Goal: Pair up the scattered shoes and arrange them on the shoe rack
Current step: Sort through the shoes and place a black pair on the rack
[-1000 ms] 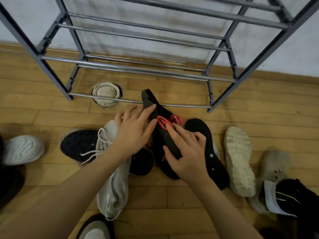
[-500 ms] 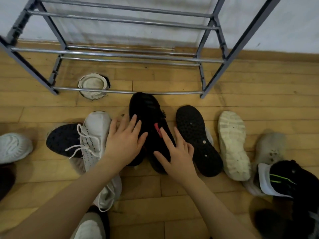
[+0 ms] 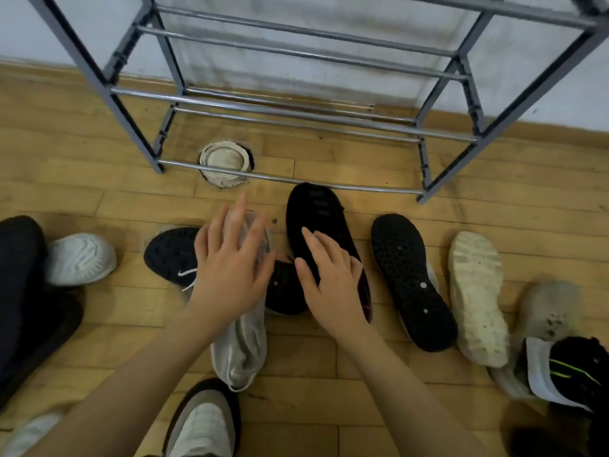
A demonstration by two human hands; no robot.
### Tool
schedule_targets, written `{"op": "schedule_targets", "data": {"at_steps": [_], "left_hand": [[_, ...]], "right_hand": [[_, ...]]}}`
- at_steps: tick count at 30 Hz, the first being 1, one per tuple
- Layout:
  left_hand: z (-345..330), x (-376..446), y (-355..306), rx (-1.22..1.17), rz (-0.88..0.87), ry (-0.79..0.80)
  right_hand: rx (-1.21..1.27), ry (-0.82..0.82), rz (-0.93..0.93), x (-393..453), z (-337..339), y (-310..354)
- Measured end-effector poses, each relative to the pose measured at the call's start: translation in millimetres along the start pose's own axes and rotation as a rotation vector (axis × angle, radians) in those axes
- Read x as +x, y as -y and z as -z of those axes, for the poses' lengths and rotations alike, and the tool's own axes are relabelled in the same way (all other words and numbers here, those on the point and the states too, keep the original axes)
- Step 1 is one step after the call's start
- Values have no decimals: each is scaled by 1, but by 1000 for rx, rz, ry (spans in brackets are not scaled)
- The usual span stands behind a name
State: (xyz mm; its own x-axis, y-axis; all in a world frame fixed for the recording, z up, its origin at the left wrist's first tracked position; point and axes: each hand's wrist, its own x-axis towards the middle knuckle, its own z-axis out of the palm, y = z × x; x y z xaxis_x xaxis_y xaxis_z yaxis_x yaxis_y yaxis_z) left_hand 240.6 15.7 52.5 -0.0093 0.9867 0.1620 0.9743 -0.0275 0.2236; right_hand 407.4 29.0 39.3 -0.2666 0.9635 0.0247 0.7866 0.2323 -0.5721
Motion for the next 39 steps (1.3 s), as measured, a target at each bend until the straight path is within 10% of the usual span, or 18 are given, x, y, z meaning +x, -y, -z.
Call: {"op": "schedule_targets", "data": {"at_steps": [4,13,24,39], "left_hand": [[10,-15,39,-93,231,108],[-3,-24,62,-477,80,14],[65,-38,116,-228,244,-279],[36,-105,192,78,577,38]], "right_hand": [[53,28,58,16,-15,27],[72,-26,167,19,-38,48],[117,-19,365,44,-47,137],[-92,316,399,44,-134,168]]}}
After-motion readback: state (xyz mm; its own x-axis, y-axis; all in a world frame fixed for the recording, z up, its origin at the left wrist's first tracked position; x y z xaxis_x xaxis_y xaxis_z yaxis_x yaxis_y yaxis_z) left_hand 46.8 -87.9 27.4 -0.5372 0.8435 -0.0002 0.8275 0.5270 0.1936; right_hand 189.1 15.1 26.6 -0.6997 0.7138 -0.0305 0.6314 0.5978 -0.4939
